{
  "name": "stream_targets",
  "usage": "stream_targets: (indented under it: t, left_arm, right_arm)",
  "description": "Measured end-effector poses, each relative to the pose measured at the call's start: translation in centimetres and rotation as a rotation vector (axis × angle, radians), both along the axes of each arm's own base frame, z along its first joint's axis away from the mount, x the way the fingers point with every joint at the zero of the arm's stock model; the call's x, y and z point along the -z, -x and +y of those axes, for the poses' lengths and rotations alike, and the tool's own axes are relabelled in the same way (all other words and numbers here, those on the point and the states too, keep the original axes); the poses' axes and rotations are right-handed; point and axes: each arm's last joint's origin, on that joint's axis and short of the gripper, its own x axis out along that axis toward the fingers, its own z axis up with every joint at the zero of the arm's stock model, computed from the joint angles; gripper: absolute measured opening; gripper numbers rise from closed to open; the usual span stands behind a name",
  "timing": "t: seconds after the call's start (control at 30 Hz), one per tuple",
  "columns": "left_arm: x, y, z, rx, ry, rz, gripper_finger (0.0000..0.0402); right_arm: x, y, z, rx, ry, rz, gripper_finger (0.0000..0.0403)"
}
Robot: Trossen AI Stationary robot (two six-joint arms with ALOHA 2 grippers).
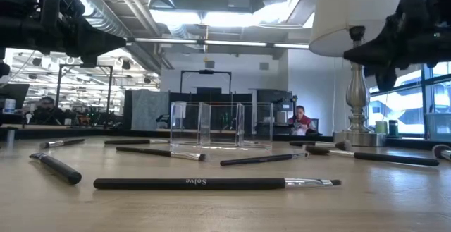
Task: Put items in baskets/containers
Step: Put the eyeshadow brush into the transparent organizer
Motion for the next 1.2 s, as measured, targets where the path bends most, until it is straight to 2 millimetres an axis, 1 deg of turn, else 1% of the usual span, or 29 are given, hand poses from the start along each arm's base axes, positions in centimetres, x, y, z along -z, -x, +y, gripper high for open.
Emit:
stream_targets:
  t: [0.1,0.3,0.37,0.43,0.5,0.6,0.67,0.77,0.87,1.03,1.2]
  left_arm:
    - [-0.1,0.0,0.0,-0.009,-0.003,-0.009,0.0004]
    - [-0.6,0.1,0.1,-0.032,-0.019,-0.055,0.0004]
    - [-0.8,0.1,0.1,-0.048,-0.058,-0.068,0.0004]
    - [-1.1,0.2,0.1,-0.063,-0.082,-0.095,0.0004]
    - [-1.3,0.2,0.1,-0.062,-0.071,-0.119,0.0004]
    - [-1.3,0.2,0.2,-0.095,-0.042,-0.13,0.0004]
    - [-1.1,0.2,0.4,-0.17,-0.028,-0.113,0.0004]
    - [-0.8,0.2,0.9,-0.328,0.013,-0.081,0.0004]
    - [-0.1,-0.3,1.3,-0.419,0.035,-0.001,0.0004]
    - [0.9,-1.6,1.8,-0.444,0.129,0.095,0.0004]
    - [0.6,-3.9,2.4,-0.433,0.235,0.256,0.0004]
  right_arm:
    - [0.5,-0.4,0.3,-0.073,-0.079,0.044,0.0019]
    - [1.8,-1.1,0.5,-0.054,-0.158,0.167,0.0019]
    - [2.1,-1.3,0.3,-0.007,-0.167,0.2,0.0019]
    - [2.4,-1.4,0.1,0.078,-0.197,0.207,0.0019]
    - [2.6,-1.5,-0.1,0.139,-0.236,0.206,0.0019]
    - [2.7,-1.9,-0.1,0.157,-0.298,0.191,0.0019]
    - [2.7,-2.3,0.0,0.147,-0.309,0.177,0.0019]
    - [2.6,-2.8,0.3,0.15,-0.298,0.151,0.0019]
    - [2.6,-3.3,0.5,0.167,-0.278,0.139,0.0019]
    - [3.2,-3.8,0.6,0.228,-0.277,0.156,0.0019]
    - [3.6,-3.9,0.3,0.327,-0.217,0.186,0.0019]
